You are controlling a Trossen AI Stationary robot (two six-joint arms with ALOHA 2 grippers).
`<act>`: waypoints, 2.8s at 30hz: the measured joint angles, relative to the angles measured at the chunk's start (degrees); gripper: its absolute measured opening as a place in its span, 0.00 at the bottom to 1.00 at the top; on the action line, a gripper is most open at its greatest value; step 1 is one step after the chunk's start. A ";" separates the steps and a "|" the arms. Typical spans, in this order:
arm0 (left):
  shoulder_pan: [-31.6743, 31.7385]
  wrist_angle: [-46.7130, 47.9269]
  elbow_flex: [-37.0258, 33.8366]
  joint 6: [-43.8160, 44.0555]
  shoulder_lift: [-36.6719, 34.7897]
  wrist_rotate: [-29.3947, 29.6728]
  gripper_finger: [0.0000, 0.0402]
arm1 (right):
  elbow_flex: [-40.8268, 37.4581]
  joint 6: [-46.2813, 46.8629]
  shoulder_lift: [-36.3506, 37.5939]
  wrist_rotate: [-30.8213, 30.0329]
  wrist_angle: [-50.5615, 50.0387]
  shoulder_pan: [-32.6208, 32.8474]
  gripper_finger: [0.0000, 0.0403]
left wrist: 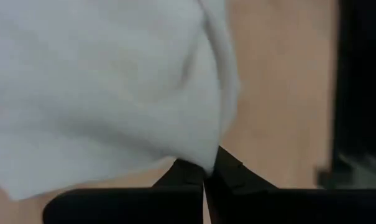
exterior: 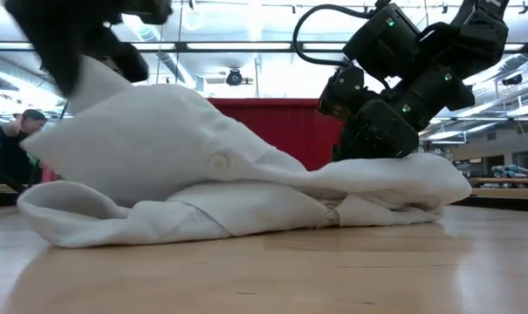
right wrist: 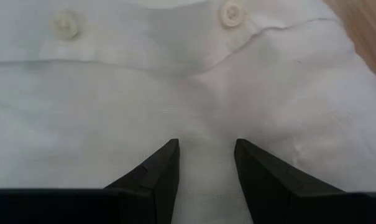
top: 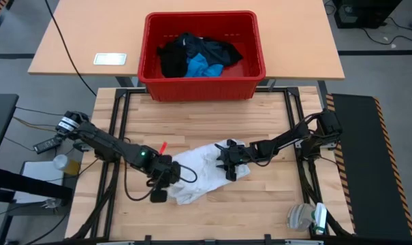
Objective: Fold laundry
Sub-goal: Fold the white polo
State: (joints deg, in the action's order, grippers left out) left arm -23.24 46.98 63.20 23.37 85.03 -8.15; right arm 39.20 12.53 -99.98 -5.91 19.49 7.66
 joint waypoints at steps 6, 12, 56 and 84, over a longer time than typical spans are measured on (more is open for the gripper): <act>-2.79 -0.25 -1.64 -3.12 0.28 -4.97 0.00 | 0.02 1.01 0.00 -0.02 -0.72 0.00 0.41; -4.41 2.22 -6.88 -7.85 0.31 -3.03 0.02 | 0.07 1.14 0.00 -0.25 -2.08 0.00 0.41; -1.89 -41.95 -8.06 -18.59 12.52 4.93 0.38 | -0.02 2.81 -0.04 1.07 3.93 0.07 0.41; 1.33 -30.19 -8.35 -16.59 10.38 16.88 0.38 | 0.14 2.92 3.79 1.93 2.13 0.14 0.41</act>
State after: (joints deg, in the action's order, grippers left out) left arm -21.91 16.79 54.85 6.78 95.42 8.73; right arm 39.34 15.45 -96.20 -3.98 21.61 7.80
